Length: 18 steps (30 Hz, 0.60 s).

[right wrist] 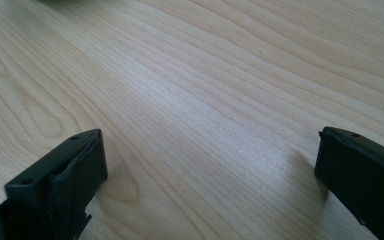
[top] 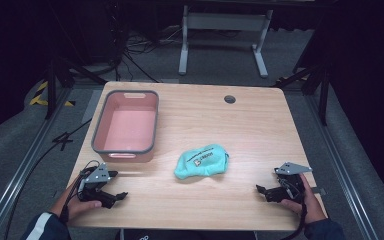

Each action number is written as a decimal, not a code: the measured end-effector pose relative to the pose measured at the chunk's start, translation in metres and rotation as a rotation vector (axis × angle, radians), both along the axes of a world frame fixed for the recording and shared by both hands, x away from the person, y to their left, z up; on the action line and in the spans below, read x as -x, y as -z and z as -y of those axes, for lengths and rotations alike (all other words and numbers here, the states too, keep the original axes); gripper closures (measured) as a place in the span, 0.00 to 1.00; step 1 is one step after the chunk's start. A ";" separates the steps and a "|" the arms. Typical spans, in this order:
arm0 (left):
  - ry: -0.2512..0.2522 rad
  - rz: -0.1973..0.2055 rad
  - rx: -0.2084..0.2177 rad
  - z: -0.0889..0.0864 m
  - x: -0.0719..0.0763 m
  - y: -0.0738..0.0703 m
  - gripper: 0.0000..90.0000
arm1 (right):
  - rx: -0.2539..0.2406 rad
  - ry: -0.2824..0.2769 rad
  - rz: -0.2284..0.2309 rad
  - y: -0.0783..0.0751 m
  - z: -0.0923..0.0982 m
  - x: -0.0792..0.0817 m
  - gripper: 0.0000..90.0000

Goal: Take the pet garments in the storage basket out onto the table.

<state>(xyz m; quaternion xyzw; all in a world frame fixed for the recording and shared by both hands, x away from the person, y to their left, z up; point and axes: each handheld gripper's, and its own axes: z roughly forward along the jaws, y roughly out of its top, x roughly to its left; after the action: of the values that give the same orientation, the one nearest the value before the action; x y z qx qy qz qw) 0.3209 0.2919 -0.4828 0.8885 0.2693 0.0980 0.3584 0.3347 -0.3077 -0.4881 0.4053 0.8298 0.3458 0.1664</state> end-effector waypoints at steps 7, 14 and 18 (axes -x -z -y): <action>-0.009 0.000 -0.001 0.001 0.000 0.000 0.16 | -0.004 0.007 -0.001 0.000 0.000 0.001 0.01; -0.017 -0.001 0.000 0.001 0.001 0.000 0.16 | -0.003 0.006 -0.001 0.000 0.000 0.001 0.01; -0.018 -0.001 0.001 0.001 0.001 0.000 0.16 | -0.003 0.006 -0.001 0.000 0.000 0.001 0.01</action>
<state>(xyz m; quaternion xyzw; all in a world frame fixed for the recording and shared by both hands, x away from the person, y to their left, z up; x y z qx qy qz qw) 0.3200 0.2909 -0.4829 0.8860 0.2775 0.1006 0.3577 0.3336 -0.3078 -0.4881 0.4083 0.8280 0.3464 0.1662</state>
